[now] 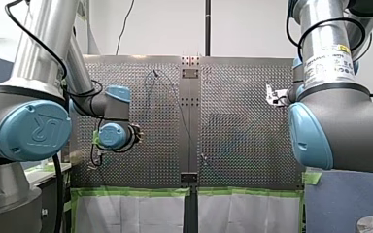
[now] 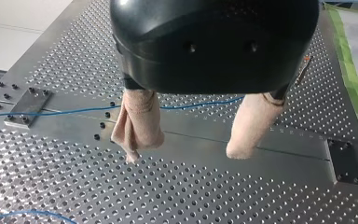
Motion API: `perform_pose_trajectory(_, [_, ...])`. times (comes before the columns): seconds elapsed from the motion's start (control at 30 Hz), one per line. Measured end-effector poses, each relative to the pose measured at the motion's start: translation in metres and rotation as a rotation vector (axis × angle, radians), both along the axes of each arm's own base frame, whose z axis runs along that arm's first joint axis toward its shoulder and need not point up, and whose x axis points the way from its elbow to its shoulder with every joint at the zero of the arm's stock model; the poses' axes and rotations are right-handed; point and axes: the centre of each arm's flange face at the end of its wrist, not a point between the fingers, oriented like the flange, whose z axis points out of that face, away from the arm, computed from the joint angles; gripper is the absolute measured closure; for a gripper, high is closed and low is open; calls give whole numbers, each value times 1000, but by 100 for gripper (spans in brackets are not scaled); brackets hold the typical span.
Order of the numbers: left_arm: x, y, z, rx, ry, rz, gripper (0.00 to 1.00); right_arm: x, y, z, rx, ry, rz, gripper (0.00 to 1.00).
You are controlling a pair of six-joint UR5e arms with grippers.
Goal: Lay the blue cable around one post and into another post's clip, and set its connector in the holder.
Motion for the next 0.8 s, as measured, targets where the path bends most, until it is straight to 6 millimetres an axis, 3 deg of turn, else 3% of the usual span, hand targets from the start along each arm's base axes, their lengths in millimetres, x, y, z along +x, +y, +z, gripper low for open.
perform_pose_trajectory(0.5, [2,2,0,0,0,7,0,6,10,11,9,41,-8,1])
perform_pose_trajectory(0.8, [2,3,-1,3,5,9,0,10,16,7,26,59,-18,1])
